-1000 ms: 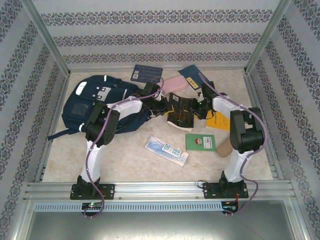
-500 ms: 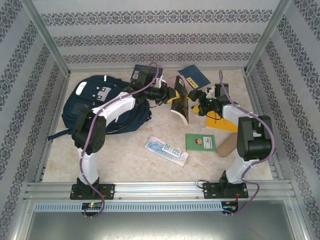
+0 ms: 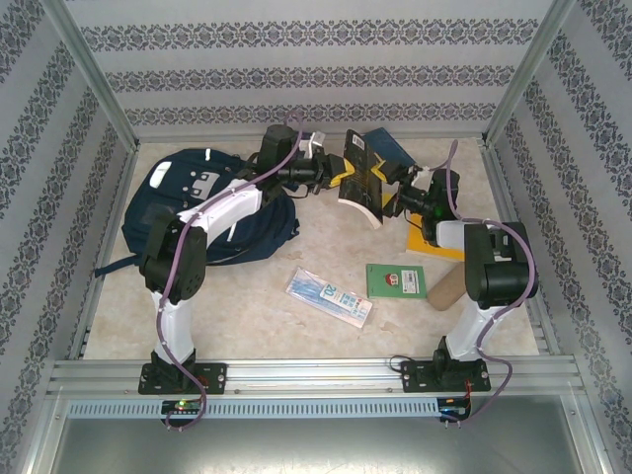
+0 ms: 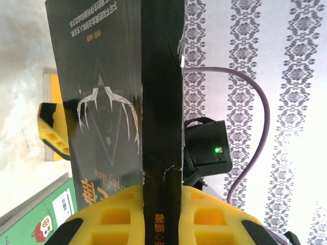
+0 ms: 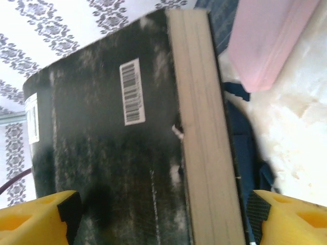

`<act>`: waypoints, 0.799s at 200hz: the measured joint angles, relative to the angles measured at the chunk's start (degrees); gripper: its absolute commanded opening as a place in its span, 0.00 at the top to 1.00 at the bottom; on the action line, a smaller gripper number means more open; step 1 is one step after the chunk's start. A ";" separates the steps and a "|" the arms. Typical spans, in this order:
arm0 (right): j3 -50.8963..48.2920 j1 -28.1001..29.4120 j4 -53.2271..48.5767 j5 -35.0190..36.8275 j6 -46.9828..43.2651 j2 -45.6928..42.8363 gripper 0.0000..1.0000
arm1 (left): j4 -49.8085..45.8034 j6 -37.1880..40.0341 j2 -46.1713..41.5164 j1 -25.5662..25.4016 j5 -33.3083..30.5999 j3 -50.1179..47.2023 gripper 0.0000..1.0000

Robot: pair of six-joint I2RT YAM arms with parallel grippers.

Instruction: Pack books, pencil case, and school supplies into a backpack

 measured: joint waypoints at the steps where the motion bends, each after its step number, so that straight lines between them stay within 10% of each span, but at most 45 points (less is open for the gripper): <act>1: 0.00 0.04 0.09 0.00 0.04 0.00 0.14 | 0.13 -0.13 0.02 0.02 0.02 0.00 1.00; 83: -0.28 0.22 8.79 -0.66 7.08 -0.17 0.57 | 5.53 -2.62 0.02 3.41 2.71 -3.69 1.00; 160: -0.31 0.39 10.34 -1.62 8.55 -1.03 0.31 | 5.75 -2.40 0.00 4.13 3.26 -6.60 1.00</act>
